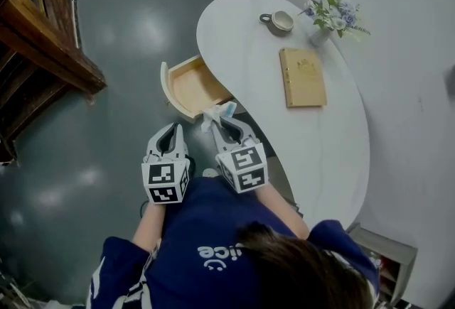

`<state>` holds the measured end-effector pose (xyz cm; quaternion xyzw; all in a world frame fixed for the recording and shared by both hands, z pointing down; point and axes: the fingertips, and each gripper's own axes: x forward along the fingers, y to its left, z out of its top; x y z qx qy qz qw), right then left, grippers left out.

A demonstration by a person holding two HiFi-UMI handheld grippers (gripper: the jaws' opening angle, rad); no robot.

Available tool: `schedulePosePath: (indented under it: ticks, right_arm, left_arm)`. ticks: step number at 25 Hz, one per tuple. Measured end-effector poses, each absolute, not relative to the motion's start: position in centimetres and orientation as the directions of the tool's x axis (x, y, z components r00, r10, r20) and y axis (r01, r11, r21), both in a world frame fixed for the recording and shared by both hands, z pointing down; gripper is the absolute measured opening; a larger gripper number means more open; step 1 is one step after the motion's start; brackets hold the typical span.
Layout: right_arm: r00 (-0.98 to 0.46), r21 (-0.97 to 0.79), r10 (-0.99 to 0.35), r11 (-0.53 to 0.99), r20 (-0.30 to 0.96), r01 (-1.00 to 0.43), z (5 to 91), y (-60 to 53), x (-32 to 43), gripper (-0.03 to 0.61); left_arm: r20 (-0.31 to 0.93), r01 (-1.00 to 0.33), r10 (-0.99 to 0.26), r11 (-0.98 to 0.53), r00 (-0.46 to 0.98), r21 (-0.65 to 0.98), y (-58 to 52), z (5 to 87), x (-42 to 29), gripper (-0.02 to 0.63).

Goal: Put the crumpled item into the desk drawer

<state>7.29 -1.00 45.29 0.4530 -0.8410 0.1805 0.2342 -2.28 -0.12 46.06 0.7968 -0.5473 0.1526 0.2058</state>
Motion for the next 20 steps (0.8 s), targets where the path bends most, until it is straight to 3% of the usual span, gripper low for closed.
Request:
schedulePosePath:
  ticks: [12, 20]
  right_arm:
    - [-0.381, -0.039, -0.695, 0.454, 0.609, -0.890, 46.9, -7.0, 4.3, 0.052]
    - [-0.365, -0.056, -0.690, 0.427, 0.625, -0.903, 47.7, -8.7, 2.6, 0.052]
  left_arm:
    - [0.464, -0.874, -0.746, -0.458, 0.478, 0.164, -7.6, 46.4, -4.3, 0.003]
    - [0.469, -0.863, -0.730, -0.472, 0.497, 0.179, -10.1, 46.9, -6.3, 0.003]
